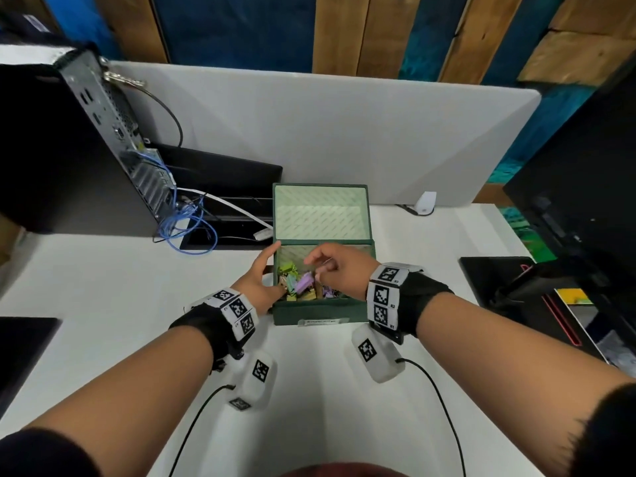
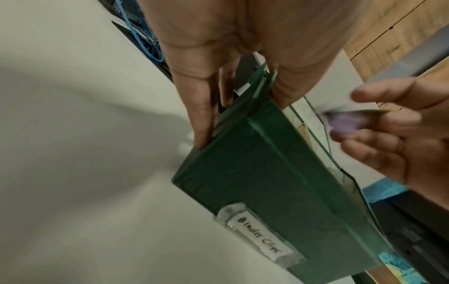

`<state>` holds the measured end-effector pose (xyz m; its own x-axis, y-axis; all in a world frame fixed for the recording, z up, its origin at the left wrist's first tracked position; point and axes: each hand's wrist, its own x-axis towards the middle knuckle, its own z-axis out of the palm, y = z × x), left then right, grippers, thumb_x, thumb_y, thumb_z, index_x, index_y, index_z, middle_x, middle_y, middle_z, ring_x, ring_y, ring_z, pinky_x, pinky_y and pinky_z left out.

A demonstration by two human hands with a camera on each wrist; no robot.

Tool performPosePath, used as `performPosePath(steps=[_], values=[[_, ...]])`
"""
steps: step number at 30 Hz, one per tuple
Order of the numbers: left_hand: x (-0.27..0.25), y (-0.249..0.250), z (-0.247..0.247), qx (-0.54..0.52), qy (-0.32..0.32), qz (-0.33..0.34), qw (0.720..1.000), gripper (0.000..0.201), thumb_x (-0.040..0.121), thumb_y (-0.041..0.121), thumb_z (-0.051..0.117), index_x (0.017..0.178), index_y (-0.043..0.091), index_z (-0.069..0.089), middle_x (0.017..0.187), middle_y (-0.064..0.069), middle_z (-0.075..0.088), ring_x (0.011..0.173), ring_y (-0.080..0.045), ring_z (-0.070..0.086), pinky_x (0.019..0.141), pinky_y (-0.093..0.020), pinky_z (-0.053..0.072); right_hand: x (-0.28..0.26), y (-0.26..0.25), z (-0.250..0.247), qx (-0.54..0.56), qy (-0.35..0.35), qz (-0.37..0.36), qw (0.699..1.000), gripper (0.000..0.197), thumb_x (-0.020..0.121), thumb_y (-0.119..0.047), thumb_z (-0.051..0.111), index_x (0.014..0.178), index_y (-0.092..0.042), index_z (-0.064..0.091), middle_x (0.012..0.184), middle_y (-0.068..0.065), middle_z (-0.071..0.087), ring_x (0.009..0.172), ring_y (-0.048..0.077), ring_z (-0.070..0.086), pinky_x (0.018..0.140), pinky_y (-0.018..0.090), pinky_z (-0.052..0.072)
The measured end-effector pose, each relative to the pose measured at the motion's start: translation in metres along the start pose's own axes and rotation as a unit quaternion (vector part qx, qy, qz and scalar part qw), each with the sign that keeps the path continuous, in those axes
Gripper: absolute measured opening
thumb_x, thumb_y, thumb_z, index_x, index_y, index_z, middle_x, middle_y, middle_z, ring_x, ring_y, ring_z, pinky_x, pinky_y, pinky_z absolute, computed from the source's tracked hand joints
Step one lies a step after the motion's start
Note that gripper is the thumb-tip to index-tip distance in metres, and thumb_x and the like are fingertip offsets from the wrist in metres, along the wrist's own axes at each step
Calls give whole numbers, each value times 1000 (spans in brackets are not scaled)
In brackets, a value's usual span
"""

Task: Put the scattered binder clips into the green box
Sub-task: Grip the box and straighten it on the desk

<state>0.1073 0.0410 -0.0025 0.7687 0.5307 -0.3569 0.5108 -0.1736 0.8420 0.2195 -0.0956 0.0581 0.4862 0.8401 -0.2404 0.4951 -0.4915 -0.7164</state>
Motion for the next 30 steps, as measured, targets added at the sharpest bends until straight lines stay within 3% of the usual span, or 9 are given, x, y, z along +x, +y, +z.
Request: performPosePath(steps=[6,8,11,14,17,21,24,27,30], values=[[1,-4,-5,-44,-22,-9,999,83,80,-4,60,130,54,28,101,0,54,90,-24,62,75,-52,58,0,14,-10,33,65,32,997,25,87,-13,56,109,-26,58,121,-1,48,112,17,53,90,35,54],[-1,-6,-6,-66,-32,-11,997,83,81,-7,59,131,52,28,98,2,53,88,-21,61,75,-51,58,0,24,-23,45,118,44,991,26,89,-19,57,113,-28,54,127,0,45,116,14,49,93,31,49],[-3,-6,-8,-94,-56,-22,994,84,80,-10,59,126,55,30,102,0,52,96,-28,60,78,-57,56,5,39,-46,57,166,86,981,35,91,-30,53,125,-23,47,125,1,47,112,17,50,94,28,39],[-5,-7,-8,-103,-60,-33,992,85,79,-11,59,121,57,31,104,-2,51,101,-30,59,78,-60,54,15,54,-61,96,140,188,967,48,90,-46,48,130,-20,42,119,2,52,111,24,54,102,38,42],[-8,-8,-8,-112,-66,-41,991,85,79,-12,59,120,57,31,106,-2,49,100,-29,58,75,-56,56,24,58,-61,189,88,255,944,53,92,-48,43,132,-14,41,119,7,51,119,28,51,105,43,41],[-12,-9,-8,-126,-84,-56,987,84,79,-13,59,124,53,31,105,2,46,92,-19,57,67,-45,60,35,55,-59,254,54,259,930,60,88,-59,41,125,-13,50,115,10,59,107,27,55,104,44,42],[-15,-9,-8,-126,-84,-62,987,84,79,-12,59,121,55,31,106,3,47,96,-23,59,65,-42,60,42,52,-59,291,73,252,920,67,80,-70,43,119,-18,56,111,9,66,105,27,60,94,42,49],[-15,-8,-10,-131,-93,-67,985,83,80,-12,59,121,55,31,108,2,46,96,-22,60,59,-37,60,48,47,-63,312,89,230,918,67,83,-69,39,126,-19,50,114,8,63,108,27,59,94,42,49],[-14,-9,-12,-128,-97,-60,985,80,81,-7,61,120,56,32,111,2,48,94,-19,62,65,-39,60,53,44,-72,338,127,204,910,68,86,-67,35,132,-18,45,123,10,57,117,29,54,99,46,45]])
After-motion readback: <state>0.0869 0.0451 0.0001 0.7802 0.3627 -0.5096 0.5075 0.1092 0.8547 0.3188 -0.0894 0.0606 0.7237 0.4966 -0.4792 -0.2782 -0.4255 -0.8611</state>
